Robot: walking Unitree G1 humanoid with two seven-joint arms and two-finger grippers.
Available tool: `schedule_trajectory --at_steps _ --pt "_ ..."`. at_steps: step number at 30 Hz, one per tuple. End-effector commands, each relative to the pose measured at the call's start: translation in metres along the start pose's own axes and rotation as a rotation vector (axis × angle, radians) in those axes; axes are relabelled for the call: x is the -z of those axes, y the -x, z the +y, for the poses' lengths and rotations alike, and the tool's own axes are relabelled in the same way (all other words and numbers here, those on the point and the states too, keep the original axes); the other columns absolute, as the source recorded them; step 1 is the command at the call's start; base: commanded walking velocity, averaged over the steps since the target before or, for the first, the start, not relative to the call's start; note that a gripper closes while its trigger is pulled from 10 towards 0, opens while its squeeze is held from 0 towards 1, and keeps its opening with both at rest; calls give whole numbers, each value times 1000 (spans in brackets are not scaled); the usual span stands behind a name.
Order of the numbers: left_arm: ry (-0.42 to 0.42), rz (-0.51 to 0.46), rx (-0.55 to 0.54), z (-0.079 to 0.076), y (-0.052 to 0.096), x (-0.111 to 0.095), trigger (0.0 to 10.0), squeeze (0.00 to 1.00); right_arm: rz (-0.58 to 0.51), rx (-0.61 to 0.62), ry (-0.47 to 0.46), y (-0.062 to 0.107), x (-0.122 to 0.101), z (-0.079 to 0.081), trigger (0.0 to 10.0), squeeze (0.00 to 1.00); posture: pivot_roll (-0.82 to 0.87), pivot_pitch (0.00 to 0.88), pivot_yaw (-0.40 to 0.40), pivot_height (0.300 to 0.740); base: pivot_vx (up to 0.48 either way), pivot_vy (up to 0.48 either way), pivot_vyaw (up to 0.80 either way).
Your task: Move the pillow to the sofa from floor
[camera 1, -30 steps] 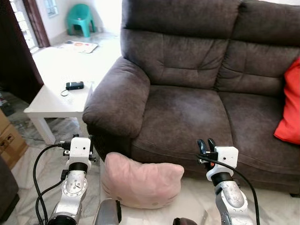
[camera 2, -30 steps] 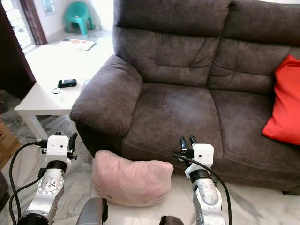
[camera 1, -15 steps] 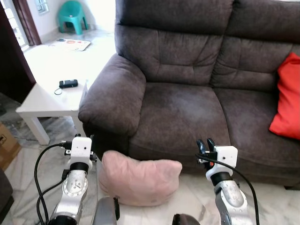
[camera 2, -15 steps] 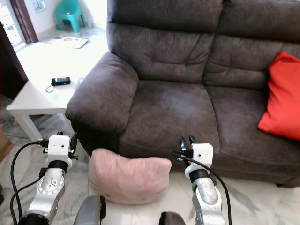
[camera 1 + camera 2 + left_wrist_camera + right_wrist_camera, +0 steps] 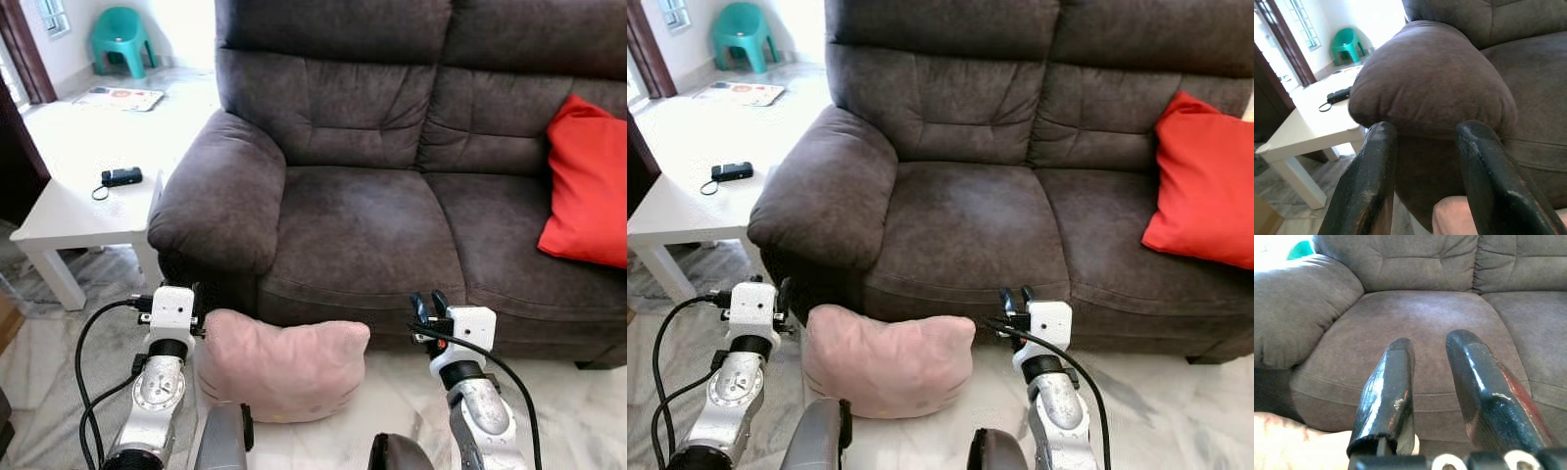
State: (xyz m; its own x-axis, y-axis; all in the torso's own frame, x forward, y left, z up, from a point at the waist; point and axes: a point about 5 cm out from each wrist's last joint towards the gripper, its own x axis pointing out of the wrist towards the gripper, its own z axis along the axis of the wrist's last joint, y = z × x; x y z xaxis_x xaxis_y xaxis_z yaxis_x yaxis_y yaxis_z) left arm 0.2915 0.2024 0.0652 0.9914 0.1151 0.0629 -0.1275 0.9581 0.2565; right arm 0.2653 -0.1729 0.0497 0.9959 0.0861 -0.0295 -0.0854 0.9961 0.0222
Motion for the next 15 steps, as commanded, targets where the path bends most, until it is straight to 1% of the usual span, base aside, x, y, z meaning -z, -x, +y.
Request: schedule_trajectory --at_steps 1,6,8,15 --pt "17 -11 7 -3 -2 -4 10000 0 -16 2 1 -1 -4 -2 10000 0 54 0 -71 578 0 0 0" --pt "20 -7 6 -2 -2 -3 10000 0 -14 15 20 -3 -4 -3 10000 0 52 0 -71 578 0 0 0" --pt "20 -5 7 -3 -2 -3 10000 0 -12 9 12 -3 -4 -2 10000 0 53 0 -70 558 0 0 0" --pt "18 -3 10 -2 -2 -2 10000 0 -21 5 6 -2 -4 -2 10000 0 50 0 -68 553 0 0 0"
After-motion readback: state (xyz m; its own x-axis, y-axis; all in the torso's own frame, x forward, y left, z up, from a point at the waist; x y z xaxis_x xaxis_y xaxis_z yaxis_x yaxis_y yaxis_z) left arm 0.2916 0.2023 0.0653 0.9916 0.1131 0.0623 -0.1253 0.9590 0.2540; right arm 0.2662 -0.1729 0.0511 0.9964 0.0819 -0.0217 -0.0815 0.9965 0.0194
